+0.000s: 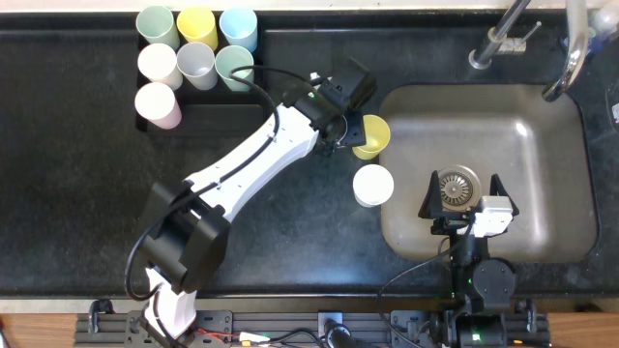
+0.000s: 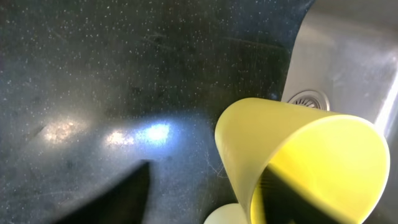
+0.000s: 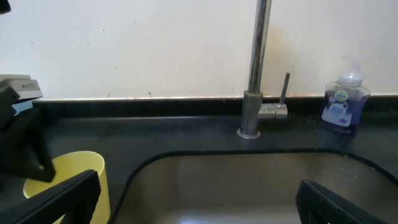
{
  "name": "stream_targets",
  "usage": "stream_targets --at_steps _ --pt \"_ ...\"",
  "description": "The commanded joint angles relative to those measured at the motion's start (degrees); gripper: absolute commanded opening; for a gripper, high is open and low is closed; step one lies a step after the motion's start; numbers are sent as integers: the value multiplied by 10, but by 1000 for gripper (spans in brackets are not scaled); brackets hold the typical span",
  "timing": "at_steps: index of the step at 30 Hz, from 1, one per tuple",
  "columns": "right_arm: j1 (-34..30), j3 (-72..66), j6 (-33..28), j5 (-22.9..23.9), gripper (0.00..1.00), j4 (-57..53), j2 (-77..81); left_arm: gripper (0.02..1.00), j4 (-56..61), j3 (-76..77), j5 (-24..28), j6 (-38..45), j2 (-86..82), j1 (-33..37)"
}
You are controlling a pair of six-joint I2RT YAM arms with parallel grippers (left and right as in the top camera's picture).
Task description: Store Cups
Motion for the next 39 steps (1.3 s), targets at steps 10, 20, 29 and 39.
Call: stream_targets --at_steps 10,20,29,39 --pt "-1 -8 0 0 998 3 -4 38 19 12 -29 -1 -3 6" --pt "-1 -8 0 0 998 3 -4 36 -11 14 -30 -1 -119 96" --pt "-1 -8 0 0 998 3 -4 36 -175 14 -20 -41 -210 311" --pt "-1 -8 0 0 996 3 -4 36 -216 12 -32 -66 -163 394"
